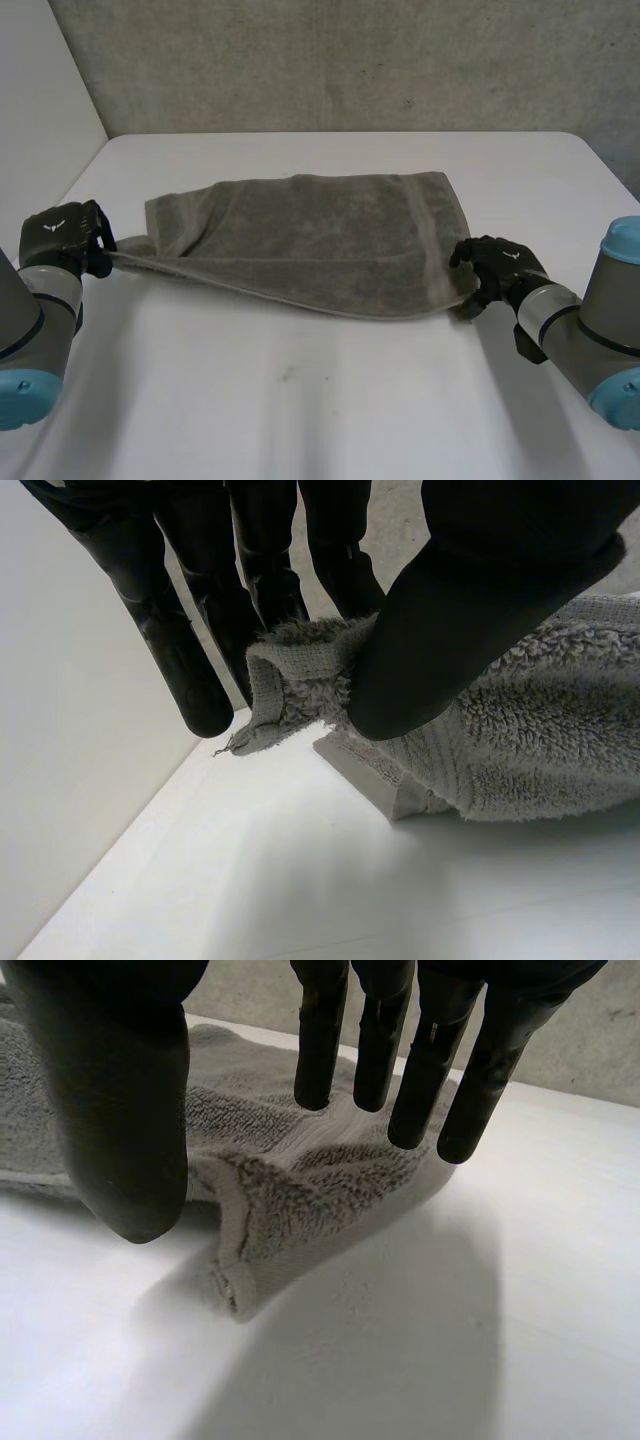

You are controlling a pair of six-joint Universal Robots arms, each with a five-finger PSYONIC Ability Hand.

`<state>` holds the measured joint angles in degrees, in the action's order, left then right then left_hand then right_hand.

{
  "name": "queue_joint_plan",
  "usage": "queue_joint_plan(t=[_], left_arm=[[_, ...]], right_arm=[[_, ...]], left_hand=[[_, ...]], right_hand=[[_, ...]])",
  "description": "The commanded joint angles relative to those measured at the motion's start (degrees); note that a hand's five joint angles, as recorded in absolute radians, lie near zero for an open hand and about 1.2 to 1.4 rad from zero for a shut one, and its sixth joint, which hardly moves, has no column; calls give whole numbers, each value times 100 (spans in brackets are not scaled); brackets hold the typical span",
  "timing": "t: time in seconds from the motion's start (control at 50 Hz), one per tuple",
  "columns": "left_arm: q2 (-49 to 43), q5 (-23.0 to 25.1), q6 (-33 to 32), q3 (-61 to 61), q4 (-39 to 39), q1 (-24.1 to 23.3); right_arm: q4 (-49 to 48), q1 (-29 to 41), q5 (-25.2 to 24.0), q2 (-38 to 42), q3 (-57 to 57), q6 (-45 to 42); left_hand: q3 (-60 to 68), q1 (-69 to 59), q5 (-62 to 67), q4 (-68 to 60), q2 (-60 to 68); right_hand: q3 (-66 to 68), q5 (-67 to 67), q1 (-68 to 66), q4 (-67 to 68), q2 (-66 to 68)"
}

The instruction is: Fold the towel.

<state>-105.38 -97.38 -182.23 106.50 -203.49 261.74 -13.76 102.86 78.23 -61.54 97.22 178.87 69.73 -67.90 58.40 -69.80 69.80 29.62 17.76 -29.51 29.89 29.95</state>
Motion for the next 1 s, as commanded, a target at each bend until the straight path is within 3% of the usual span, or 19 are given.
queue_joint_plan(t=[0.02,0.16,0.26,0.32,0.36,0.42,0.44,0.48,0.54,0.58,0.7,0.9,1.0], left_arm=[[0,0,4,11,2,0],[0,0,-5,11,2,0],[0,0,-5,11,-7,0],[0,0,-5,11,-7,9],[0,0,-5,11,-7,9],[0,0,-5,20,2,9],[0,0,-5,29,2,9],[9,0,-14,29,2,0],[9,0,-23,29,2,0],[18,0,-23,38,11,-17],[271,9,-49,125,125,-114],[1828,562,-75,354,925,-255],[2670,817,-75,407,1635,-237]], right_arm=[[-48,14,8,107,16,8],[-110,23,35,274,-63,-27],[-400,23,325,432,-142,-106],[-540,14,553,406,-159,-229],[-567,-47,711,240,-107,-361],[-558,-47,711,81,-89,-388],[-567,-47,685,-102,-80,-405],[-576,-47,641,-280,-63,-405],[-567,-47,377,-658,-54,-396],[-497,-47,-121,-1078,-63,-449],[-13,-232,-677,-1607,-177,-809],[2585,-794,-1459,-3020,-1159,-2214],[3185,-1109,-1661,-3504,-1591,-2321]], left_hand=[[1027,-1210,1160,-1020,1020],[1027,-1210,1160,-1020,1020],[1027,-1210,1160,-1020,1020],[1027,-1210,1160,-1020,1020],[1027,-1210,1160,-1020,1020],[1027,-1210,1160,-1020,1020],[1027,-1210,1160,-1020,1020],[1027,-1210,1160,-1020,1020],[1027,-1210,1160,-1020,1020],[1027,-1210,1160,-1020,1020],[1027,-1210,1160,-1020,1020],[1027,-1210,1160,-1020,1020],[1027,-1210,1160,-1020,1020]], right_hand=[[-138,49,126,-164,-171],[317,503,-328,290,284],[939,1126,-951,913,906],[1629,1816,-1640,1602,1596],[2783,2970,-2795,2757,2750],[3513,3699,-3524,3486,3480],[4745,4932,-4757,4719,4712],[5038,5224,-5049,5011,5005],[5038,5224,-5049,5011,5005],[5038,5224,-5049,5011,5005],[5038,5224,-5049,5011,5005],[5038,5224,-5049,5011,5005],[5038,5224,-5049,5011,5005]])
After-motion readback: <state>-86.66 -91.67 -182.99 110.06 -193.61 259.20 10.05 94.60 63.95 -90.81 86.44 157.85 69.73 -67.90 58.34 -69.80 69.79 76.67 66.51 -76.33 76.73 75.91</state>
